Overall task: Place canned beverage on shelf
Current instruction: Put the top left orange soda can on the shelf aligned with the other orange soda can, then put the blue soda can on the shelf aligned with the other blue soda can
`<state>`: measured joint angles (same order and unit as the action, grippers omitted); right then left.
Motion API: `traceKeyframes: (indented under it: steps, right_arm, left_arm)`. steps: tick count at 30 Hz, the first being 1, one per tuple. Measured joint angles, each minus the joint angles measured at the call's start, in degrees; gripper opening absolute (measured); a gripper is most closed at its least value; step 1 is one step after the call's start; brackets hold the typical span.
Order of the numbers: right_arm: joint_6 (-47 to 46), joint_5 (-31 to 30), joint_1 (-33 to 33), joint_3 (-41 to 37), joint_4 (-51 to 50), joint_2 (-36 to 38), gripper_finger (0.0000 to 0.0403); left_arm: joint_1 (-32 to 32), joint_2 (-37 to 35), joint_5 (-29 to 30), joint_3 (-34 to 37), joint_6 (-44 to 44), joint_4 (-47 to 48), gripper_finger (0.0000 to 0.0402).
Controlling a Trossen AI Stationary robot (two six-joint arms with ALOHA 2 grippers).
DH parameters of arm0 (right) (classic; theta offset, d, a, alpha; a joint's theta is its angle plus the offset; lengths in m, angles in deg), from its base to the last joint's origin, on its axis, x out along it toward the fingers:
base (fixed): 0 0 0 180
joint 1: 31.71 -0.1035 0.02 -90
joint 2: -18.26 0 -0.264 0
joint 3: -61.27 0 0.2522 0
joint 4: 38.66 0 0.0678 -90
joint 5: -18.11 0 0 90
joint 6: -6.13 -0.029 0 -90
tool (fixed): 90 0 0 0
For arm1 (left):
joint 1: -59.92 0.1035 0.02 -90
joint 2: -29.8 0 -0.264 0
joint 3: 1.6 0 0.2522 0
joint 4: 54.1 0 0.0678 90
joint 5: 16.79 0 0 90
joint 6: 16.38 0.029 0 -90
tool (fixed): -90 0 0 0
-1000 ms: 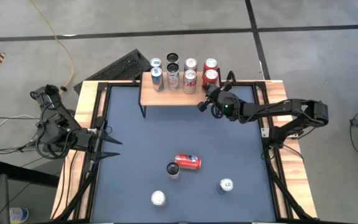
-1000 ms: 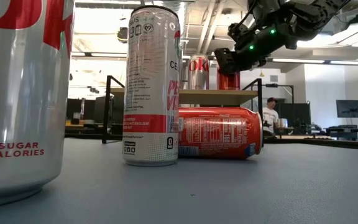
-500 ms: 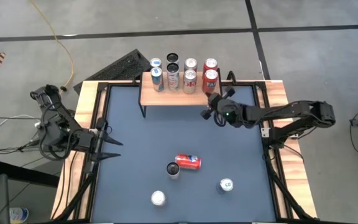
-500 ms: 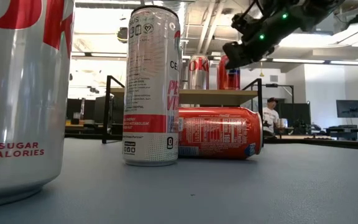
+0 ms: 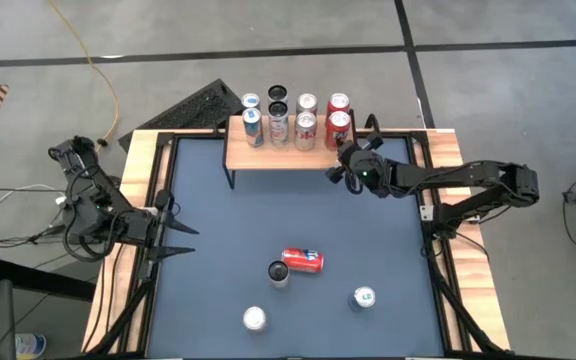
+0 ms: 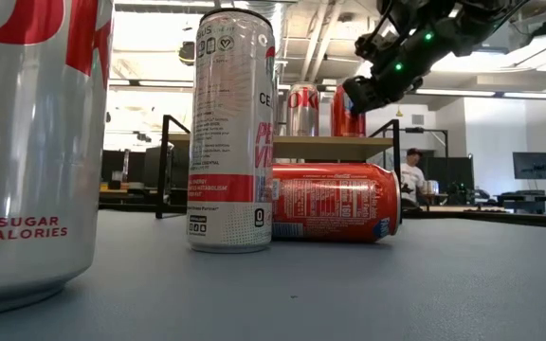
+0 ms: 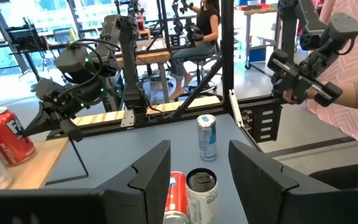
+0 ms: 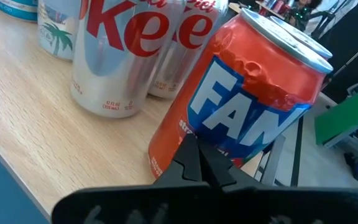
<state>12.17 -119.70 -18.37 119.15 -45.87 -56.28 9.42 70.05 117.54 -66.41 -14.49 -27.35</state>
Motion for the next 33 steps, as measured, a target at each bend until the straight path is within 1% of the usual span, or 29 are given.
traceKeyframes:
  steps: [9,13,15,17,21,24,27,30,33]
  right_arm:
    - [0.00,0.13,0.26,0.00,-0.11,0.00,0.0000]
    - [0.35,0.12,-2.19,0.43,-0.54,0.02,0.0000]
    - [0.78,0.28,-4.20,1.61,-2.24,1.14,0.0000]
    - [1.33,0.22,-7.00,3.67,-3.70,2.34,0.0000]
    - [1.26,0.28,-14.56,8.43,-12.95,5.78,0.0000]
    - [-1.41,0.42,-21.35,12.78,-21.60,8.37,0.0000]
    - [-5.35,2.35,-28.45,17.09,-31.36,10.12,0.0004]
    - [-13.93,2.66,-35.52,20.57,-41.75,10.73,0.0030]
    - [-26.48,3.18,-41.87,22.56,-51.30,10.55,0.0082]
  left_arm:
    - [-0.01,0.00,0.02,0.00,0.43,0.00,0.0153]
    - [0.00,0.00,0.01,0.00,-0.63,-0.02,0.0153]
    - [-0.02,0.00,0.02,0.00,-1.20,-0.02,0.0153]
    - [-0.01,-0.01,0.02,0.00,-2.48,-0.07,0.0153]
    - [-0.02,0.77,0.95,0.00,-5.44,-0.13,0.0153]
    - [-0.02,2.21,2.78,0.00,-6.28,-0.10,0.0154]
    - [-0.02,4.25,3.81,0.00,-5.80,-0.13,0.0160]
    - [-0.02,6.44,3.89,0.00,-4.88,-1.13,0.0173]
    - [0.00,7.76,3.86,0.00,-4.81,-2.26,0.0195]
